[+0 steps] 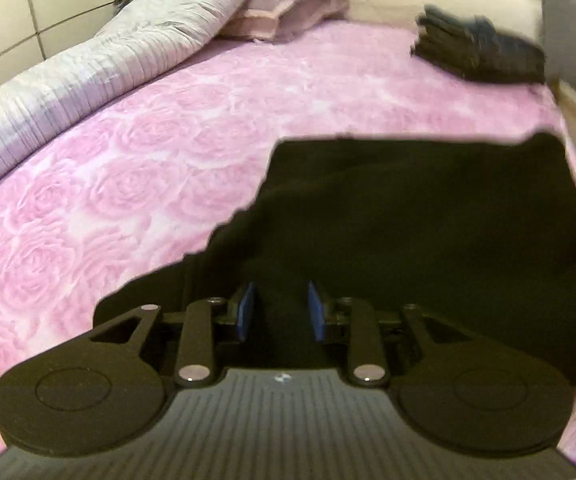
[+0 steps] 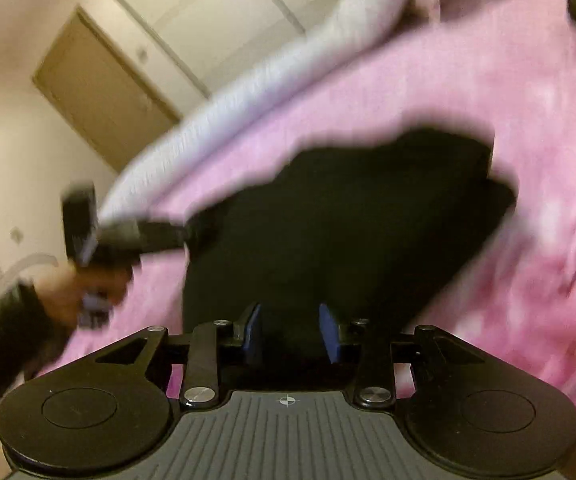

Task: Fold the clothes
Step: 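Lower the folded jacket onto the bed with both grippers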

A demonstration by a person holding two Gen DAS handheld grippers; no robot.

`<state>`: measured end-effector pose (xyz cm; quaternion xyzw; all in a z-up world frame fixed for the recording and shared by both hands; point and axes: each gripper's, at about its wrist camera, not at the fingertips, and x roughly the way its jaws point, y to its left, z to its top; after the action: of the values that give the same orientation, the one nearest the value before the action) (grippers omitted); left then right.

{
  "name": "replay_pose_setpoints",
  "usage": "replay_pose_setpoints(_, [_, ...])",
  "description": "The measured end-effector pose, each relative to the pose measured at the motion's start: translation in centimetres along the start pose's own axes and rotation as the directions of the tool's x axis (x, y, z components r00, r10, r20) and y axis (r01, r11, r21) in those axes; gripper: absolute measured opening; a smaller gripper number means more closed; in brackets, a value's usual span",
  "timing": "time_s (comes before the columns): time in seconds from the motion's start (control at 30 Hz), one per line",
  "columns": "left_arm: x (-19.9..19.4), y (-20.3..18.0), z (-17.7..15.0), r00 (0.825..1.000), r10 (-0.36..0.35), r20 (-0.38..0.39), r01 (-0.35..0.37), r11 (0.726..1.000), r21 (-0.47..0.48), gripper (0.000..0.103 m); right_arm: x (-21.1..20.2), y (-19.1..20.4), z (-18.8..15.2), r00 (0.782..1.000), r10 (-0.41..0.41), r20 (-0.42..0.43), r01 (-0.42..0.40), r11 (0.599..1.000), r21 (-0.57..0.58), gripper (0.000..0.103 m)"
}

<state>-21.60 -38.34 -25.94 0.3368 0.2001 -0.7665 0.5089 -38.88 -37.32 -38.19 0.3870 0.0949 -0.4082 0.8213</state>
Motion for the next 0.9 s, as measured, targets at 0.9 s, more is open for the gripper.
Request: replay_pose_setpoints(0.9, [2.1, 4.1, -0.6, 0.997, 0.079, 0.018, -0.074, 0.979, -0.191, 0.025, 5.3, -0.5, 4.0, 0.980, -0.196, -0.041, 0.196, 0.981, -0.012, 0.040])
